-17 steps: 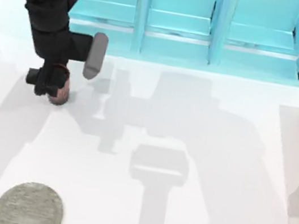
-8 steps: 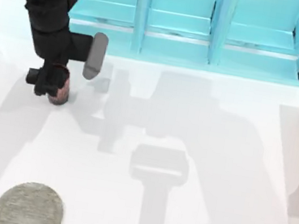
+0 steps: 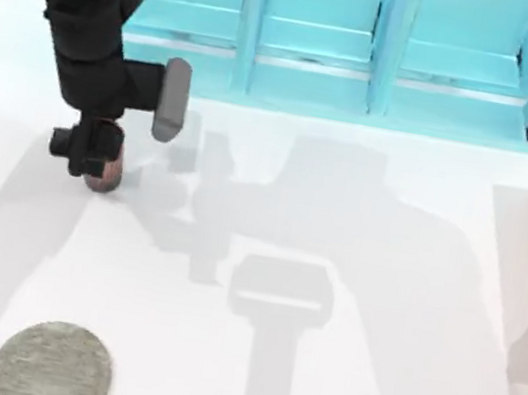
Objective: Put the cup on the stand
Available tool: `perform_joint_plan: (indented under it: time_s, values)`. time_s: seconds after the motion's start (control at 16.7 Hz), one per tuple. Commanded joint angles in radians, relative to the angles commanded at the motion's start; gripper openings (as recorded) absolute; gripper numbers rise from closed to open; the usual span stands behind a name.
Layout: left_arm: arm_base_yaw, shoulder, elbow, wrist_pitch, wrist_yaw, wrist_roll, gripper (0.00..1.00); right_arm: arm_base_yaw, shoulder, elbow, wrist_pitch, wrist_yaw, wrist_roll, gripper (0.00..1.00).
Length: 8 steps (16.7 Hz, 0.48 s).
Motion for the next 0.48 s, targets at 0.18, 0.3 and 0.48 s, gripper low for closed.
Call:
perform_joint_plan:
  time_s: [0.18, 0.3, 0.48]
  values:
    - [-0.028, -0.084, -0.076, -0.009, 0.001, -0.177, 0.00, 0.000, 0.000, 0.000, 0.000, 0.000, 0.000, 1.00]
    - [-0.052, -0.157, -0.142, -0.016, 0.003, -0.345, 0.00, 0.000, 0.000, 0.000, 0.000, 0.000, 0.000, 1.00]
    - [-0.092, -0.281, -0.262, -0.030, 0.007, -0.653, 0.00, 0.000, 0.000, 0.000, 0.000, 0.000, 0.000, 1.00]
